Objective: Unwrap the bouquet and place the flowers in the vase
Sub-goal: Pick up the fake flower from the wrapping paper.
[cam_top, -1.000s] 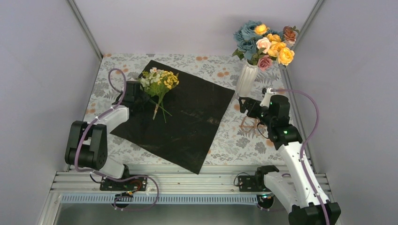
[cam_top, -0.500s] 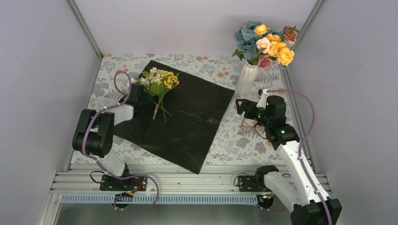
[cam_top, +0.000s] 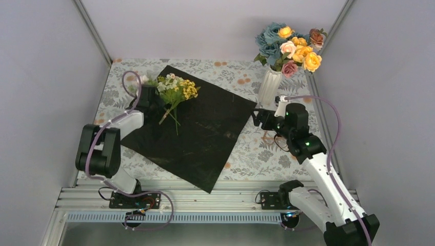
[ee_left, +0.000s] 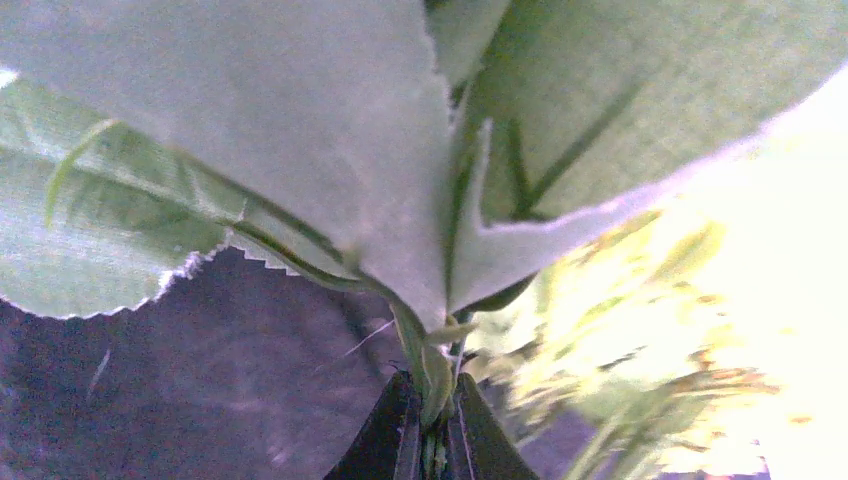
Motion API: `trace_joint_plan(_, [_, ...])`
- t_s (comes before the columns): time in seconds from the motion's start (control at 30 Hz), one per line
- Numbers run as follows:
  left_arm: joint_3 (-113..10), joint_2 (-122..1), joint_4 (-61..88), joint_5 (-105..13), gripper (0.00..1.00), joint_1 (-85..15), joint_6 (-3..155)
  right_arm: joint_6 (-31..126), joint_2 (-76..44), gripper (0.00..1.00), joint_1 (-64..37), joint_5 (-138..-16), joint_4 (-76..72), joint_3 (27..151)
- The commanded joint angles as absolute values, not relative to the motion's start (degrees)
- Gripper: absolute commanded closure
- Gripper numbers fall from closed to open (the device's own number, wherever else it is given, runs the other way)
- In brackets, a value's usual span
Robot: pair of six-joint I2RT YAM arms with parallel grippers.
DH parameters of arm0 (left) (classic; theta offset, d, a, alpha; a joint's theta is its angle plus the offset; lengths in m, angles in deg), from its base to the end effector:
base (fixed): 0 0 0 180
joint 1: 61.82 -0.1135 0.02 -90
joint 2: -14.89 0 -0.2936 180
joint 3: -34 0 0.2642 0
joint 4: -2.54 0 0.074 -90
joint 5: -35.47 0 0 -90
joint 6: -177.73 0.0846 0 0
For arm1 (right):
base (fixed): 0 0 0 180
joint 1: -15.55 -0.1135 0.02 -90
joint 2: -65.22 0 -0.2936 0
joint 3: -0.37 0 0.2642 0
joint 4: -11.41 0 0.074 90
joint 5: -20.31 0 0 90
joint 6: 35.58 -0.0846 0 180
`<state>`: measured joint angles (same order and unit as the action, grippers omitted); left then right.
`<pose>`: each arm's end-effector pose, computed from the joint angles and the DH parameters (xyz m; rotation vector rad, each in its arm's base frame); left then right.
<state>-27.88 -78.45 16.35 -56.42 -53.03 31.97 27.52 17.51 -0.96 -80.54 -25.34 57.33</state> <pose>0.3701 -0.0544 0.1561 -0.9789 2.2118 -0.4977 0.2088 0.0785 0.3006 0.0698 2.1067 0.6579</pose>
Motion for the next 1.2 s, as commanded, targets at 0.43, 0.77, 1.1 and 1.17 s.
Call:
trace_joint_plan(0.43, [-45.16, -59.68, 30.43, -53.89, 0.98, -48.46, 76.11, 28.03, 8.98, 0.16, -19.85, -84.20, -20.44, 72.47])
trace_joint_plan(0.77, [-48.60, -53.80, 31.19, -14.56, 0.98, -45.09, 83.15, 24.34, -7.03, 0.35, -24.68, -93.10, -4.48, 85.66])
trace_joint_plan(1.1, [-50.38, -52.55, 30.67, -2.26, 0.98, -42.32, 83.12, 21.14, -13.81, 0.33, -27.93, -96.20, 3.05, 89.52])
trace_joint_plan(1.17, [-50.50, -52.93, 30.73, -0.65, 0.98, -41.82, 83.60, 21.06, -14.40, 0.37, -28.47, -95.56, 3.55, 89.94])
